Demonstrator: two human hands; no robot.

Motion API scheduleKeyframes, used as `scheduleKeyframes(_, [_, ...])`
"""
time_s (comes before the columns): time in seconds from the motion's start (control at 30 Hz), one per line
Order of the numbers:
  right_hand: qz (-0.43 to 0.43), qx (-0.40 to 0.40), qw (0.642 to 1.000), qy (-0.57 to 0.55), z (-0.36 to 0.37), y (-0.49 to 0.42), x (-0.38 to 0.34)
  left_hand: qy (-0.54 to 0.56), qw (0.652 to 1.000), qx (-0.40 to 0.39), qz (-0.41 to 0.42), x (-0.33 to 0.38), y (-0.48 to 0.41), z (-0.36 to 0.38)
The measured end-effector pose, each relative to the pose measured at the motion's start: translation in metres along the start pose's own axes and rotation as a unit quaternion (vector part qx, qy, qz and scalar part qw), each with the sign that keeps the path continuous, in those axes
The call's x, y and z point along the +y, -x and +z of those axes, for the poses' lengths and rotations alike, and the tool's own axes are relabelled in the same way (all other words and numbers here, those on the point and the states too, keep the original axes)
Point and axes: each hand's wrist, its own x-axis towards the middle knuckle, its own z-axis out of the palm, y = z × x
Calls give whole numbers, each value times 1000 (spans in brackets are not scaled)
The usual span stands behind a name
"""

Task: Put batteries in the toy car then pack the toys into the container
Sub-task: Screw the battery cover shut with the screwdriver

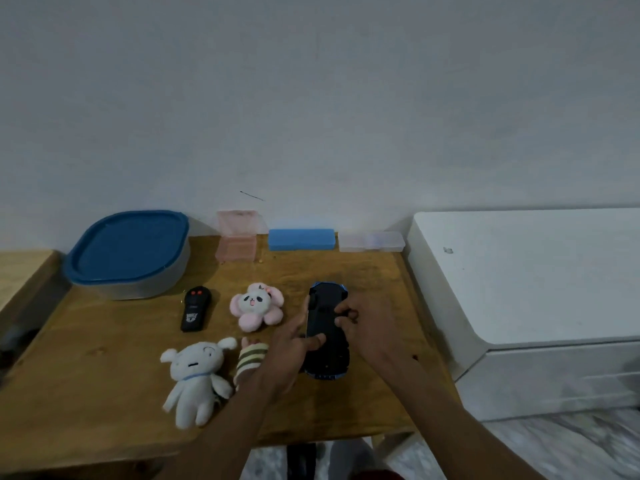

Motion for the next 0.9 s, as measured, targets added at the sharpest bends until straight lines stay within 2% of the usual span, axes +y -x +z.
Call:
scheduleKeyframes(0.33, [33, -11, 999, 12, 6, 29, -1, 27, 999, -22, -4, -21, 9, 0])
scheduleKeyframes(0.67, [85, 8, 996, -29, -7, 47, 10, 33, 999, -21, 6, -23, 17, 15])
scheduleKeyframes(0.8, [118, 54, 991, 24, -17, 49, 33, 69, 997, -27, -9, -27, 22, 24])
scheduleKeyframes(0.9, [152, 33, 986, 63, -18, 47, 60, 76, 997, -16, -12, -28, 23, 31])
